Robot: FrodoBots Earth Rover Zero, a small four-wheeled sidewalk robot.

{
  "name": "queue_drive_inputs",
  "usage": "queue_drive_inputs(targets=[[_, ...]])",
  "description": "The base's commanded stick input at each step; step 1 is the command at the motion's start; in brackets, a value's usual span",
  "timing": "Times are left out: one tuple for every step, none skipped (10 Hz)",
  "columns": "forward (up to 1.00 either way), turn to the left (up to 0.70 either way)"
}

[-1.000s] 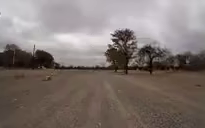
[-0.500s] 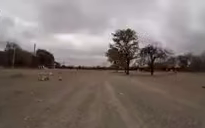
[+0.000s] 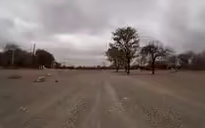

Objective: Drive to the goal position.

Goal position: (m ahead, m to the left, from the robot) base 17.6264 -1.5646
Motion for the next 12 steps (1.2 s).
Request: queue_drive_inputs(targets=[[0.7,-0.01],[0.7,-0.01],[0.66,-0.01],[0.54,-0.01],[0.0,0.0],[0.0,0.0],[0.0,0.0],[0.0,0.0],[0.0,0.0],[0.0,0.0],[0.0,0.0],[0.0,0.0]])
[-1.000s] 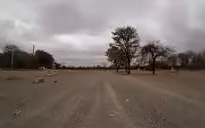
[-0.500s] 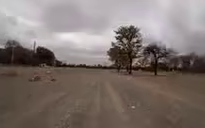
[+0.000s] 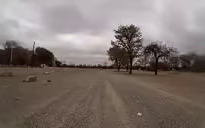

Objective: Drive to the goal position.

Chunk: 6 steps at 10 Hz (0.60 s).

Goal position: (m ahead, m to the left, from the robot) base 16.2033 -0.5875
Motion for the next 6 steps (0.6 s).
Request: queue_drive_inputs(targets=[[0.0,0.0],[0.01,0.0],[0.04,0.0],[0.04,0.0],[0.04,0.0],[0.15,-0.01]])
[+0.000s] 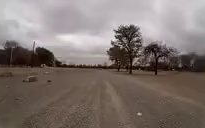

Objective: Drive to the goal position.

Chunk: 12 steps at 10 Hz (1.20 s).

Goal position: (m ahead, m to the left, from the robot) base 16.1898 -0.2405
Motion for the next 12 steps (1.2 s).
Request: queue_drive_inputs(targets=[[0.48,-0.01],[0.7,-0.01],[0.7,-0.01],[0.7,-0.01],[0.7,-0.01],[0.7,-0.01],[0.7,-0.01],[0.7,-0.01],[0.7,-0.01],[0.7,-0.01],[0.7,-0.01],[0.7,-0.01]])
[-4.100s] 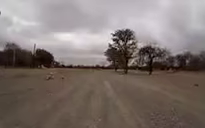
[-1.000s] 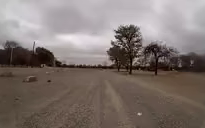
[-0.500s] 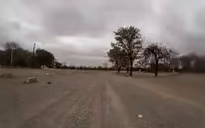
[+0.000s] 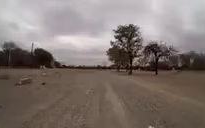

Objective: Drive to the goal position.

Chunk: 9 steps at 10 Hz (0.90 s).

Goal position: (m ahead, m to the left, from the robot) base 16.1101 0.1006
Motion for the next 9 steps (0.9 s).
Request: queue_drive_inputs(targets=[[0.7,-0.01],[0.7,-0.01],[0.7,0.34],[0.7,0.23],[0.7,-0.01],[0.7,-0.01],[0.7,-0.01],[0.7,-0.01],[0.7,-0.01]])
